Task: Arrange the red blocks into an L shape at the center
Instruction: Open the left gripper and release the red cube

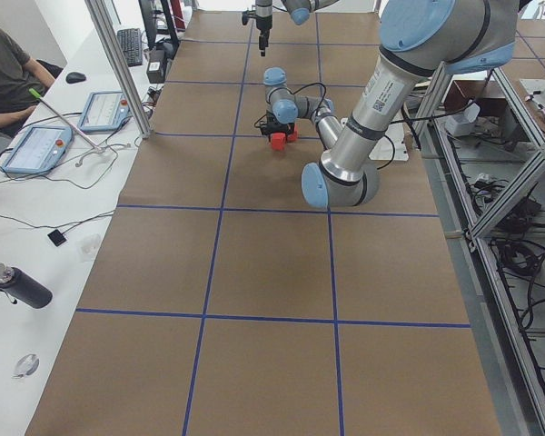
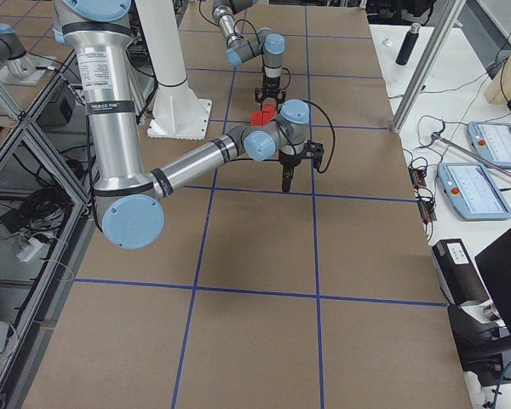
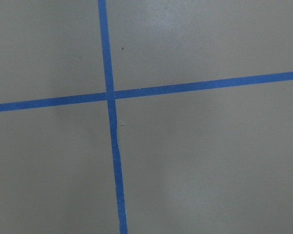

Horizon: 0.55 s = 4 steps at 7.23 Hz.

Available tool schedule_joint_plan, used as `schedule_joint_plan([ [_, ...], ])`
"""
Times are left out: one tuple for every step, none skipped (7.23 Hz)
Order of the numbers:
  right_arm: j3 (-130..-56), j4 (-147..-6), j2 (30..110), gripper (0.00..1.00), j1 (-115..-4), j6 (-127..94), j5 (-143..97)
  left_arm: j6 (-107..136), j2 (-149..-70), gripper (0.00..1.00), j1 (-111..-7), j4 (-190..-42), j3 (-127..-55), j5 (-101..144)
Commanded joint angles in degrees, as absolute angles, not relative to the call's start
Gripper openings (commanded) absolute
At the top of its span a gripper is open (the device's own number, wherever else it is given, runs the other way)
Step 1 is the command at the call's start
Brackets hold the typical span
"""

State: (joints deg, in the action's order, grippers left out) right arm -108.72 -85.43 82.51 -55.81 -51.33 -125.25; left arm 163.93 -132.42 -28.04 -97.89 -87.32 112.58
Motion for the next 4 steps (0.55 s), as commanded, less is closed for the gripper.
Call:
schedule_joint_plan([
  [-108.63, -85.43, 82.44, 1.0, -55.81, -51.33, -125.24, 163.3, -132.28, 1.0, -28.3, -97.91, -87.71, 112.59],
  [-108.63, -85.43, 82.44, 1.0, -55.81, -51.33, -125.24, 162.69, -132.19, 1.0, -28.56, -97.74, -88.5, 112.76],
  [-108.63, -85.43, 82.44, 1.0, -55.81, -51.33, -125.24, 162.51, -131.4, 1.0, -28.74, -97.56, -90.07, 112.85],
  [-108.55, -85.43, 82.35, 1.0, -55.81, -51.33, -125.24, 162.34, -130.0, 1.0, -28.74, -97.47, -90.87, 113.03],
])
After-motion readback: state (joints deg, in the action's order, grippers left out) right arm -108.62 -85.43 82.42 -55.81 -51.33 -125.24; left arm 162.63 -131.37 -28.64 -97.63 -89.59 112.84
